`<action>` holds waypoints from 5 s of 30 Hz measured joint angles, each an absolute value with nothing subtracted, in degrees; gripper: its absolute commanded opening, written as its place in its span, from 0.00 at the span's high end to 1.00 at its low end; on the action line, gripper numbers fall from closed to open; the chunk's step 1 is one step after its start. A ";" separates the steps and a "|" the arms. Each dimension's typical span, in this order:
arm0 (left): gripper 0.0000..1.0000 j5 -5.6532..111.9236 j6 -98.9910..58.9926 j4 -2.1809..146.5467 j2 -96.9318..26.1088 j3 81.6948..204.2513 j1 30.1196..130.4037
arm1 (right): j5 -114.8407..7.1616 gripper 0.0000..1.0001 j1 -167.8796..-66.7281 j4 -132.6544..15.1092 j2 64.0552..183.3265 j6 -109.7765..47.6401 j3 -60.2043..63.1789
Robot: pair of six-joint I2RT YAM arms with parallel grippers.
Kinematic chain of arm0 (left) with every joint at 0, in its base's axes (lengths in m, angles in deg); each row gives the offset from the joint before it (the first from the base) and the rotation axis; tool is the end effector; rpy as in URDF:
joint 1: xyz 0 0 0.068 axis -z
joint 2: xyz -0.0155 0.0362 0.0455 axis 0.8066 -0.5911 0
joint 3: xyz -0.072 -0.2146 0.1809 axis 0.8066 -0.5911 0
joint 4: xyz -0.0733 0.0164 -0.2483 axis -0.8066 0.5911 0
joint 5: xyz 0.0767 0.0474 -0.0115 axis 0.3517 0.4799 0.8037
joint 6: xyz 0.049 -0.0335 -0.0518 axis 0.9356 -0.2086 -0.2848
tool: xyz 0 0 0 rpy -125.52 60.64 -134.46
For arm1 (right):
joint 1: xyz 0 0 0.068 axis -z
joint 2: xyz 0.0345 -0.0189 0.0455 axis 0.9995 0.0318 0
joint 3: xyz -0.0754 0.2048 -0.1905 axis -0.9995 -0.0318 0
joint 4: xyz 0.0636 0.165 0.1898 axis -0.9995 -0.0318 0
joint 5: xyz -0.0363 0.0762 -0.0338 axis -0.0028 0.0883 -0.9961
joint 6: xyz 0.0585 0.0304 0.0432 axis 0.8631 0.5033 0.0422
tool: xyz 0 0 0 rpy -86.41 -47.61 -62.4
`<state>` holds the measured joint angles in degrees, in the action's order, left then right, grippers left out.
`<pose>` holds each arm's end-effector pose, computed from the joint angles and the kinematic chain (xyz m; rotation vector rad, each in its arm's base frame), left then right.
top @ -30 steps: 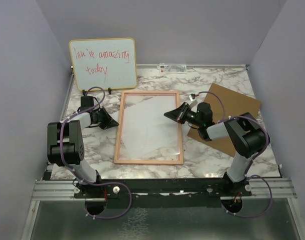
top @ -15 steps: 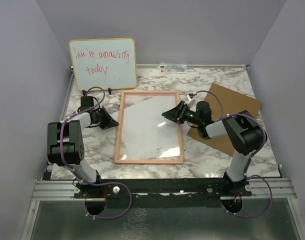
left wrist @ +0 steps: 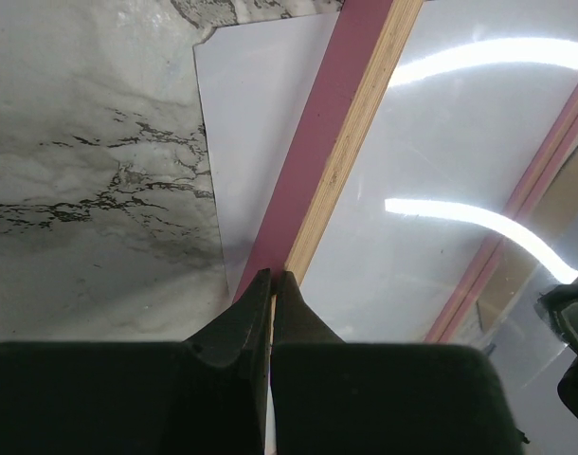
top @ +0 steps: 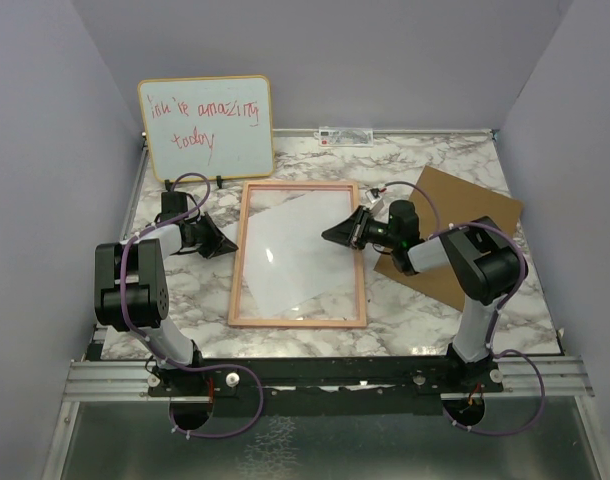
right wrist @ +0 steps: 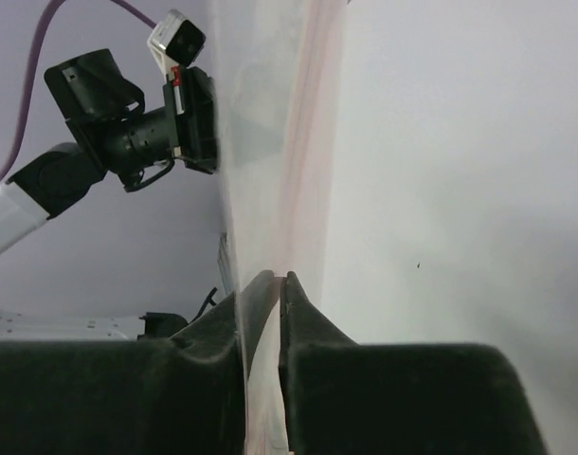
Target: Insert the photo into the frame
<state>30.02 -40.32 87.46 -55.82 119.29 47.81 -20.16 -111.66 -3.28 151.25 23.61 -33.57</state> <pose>0.3240 -0.0015 0.1410 -0.6692 2.5515 -0.8756 0.3287 0.1915 0.1489 0.0860 2.0903 1.6308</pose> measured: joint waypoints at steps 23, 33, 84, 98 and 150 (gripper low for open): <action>1.00 30.04 -40.32 87.41 -56.34 119.86 47.76 | -17.08 0.99 -111.49 4.76 151.12 30.21 -33.44; 1.00 30.04 -40.30 87.41 -56.34 119.86 47.76 | -17.34 0.99 -111.86 5.11 149.52 31.00 -33.72; 1.00 29.37 -39.10 87.52 -57.32 120.85 47.83 | -26.11 0.99 -111.47 -8.14 152.21 14.80 -36.48; 1.00 29.26 -39.16 87.41 -57.41 120.85 47.83 | -26.70 0.99 -111.33 -5.56 152.98 17.73 -38.09; 1.00 29.04 -39.23 87.39 -57.61 120.91 47.81 | -21.65 0.99 -111.36 17.98 153.09 28.33 -40.89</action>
